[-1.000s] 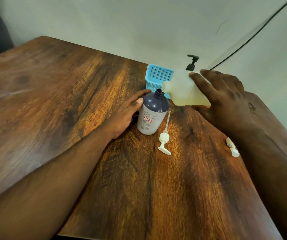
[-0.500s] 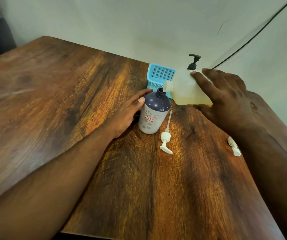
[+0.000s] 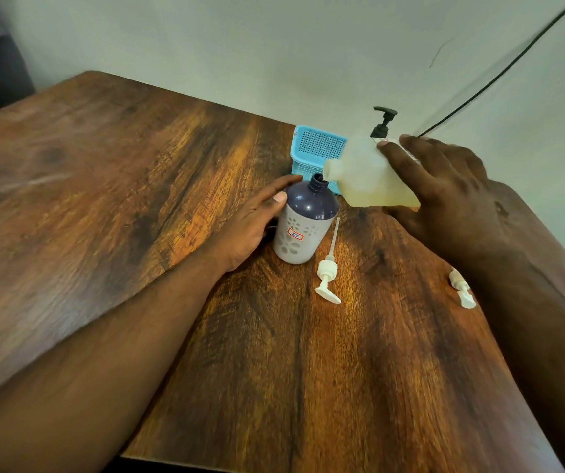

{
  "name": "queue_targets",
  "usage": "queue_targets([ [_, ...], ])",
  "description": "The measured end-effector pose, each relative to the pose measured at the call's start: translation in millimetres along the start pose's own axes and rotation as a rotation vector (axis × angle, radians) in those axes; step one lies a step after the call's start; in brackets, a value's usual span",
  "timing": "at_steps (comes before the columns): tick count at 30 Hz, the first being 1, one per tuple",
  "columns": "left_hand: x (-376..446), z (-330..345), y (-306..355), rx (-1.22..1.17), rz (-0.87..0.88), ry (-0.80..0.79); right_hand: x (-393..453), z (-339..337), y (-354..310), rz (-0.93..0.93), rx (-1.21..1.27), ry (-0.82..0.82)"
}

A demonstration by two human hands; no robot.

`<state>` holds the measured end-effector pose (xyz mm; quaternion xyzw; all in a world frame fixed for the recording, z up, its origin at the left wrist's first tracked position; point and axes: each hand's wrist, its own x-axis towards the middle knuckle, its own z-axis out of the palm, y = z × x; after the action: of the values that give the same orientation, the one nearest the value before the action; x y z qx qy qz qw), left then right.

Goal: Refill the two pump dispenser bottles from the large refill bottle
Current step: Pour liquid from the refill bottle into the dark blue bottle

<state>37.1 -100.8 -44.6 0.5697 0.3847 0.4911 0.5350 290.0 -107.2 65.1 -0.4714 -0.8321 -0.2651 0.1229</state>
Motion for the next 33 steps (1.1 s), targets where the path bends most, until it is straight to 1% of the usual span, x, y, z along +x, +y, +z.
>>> queue_targets([
  [33, -1.5, 0.7, 3.3, -0.007, -0.01, -0.002, 0.8, -3.4, -1.6, -0.006, -0.007, -0.007],
])
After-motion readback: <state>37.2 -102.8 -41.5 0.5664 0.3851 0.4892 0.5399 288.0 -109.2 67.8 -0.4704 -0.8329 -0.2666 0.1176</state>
